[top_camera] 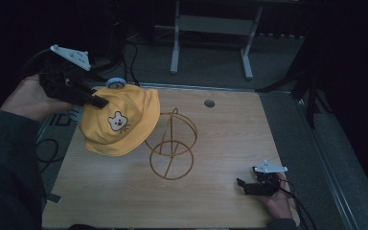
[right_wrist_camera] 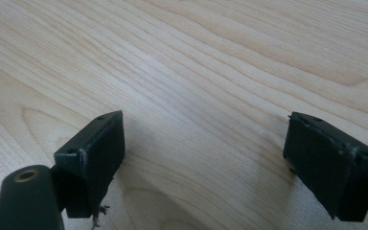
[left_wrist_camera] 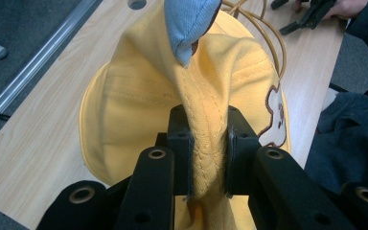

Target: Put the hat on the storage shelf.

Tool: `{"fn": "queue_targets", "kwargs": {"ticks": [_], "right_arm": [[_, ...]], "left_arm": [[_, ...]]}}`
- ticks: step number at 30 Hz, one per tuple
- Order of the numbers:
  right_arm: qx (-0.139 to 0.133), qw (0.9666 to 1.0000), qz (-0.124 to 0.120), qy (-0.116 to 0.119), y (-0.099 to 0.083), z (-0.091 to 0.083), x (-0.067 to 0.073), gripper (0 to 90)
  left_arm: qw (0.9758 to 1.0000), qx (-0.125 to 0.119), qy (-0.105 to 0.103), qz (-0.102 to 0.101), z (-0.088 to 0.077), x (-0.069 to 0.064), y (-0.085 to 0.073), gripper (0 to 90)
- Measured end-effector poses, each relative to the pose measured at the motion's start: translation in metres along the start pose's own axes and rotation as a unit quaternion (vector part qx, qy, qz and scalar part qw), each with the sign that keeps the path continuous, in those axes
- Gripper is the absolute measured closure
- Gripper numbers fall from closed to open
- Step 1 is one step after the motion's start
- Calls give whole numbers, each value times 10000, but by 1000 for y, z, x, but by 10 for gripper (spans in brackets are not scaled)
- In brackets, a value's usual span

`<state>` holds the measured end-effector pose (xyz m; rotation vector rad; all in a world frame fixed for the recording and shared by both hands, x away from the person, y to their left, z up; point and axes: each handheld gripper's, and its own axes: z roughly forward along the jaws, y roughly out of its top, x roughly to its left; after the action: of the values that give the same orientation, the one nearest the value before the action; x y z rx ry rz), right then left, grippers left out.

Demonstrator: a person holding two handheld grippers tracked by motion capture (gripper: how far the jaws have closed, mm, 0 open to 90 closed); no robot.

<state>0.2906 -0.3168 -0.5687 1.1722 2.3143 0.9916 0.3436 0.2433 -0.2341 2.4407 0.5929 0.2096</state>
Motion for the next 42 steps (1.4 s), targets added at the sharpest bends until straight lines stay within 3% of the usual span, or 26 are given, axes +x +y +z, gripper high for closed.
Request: {"fn": "queue_targets", "kwargs": {"ticks": [13, 32, 42], "right_arm": [[-1, 10000, -3, 1, 0, 0, 0, 143], [-9, 10000, 1, 0, 0, 0, 0, 143], [-8, 10000, -22, 9, 0, 0, 0, 143]], "left_arm": [[9998, -1, -158, 94, 11, 0, 15, 768], [9988, 246, -231, 353, 26, -9, 51, 766], [9977, 398, -274, 465, 44, -14, 72, 763]]}}
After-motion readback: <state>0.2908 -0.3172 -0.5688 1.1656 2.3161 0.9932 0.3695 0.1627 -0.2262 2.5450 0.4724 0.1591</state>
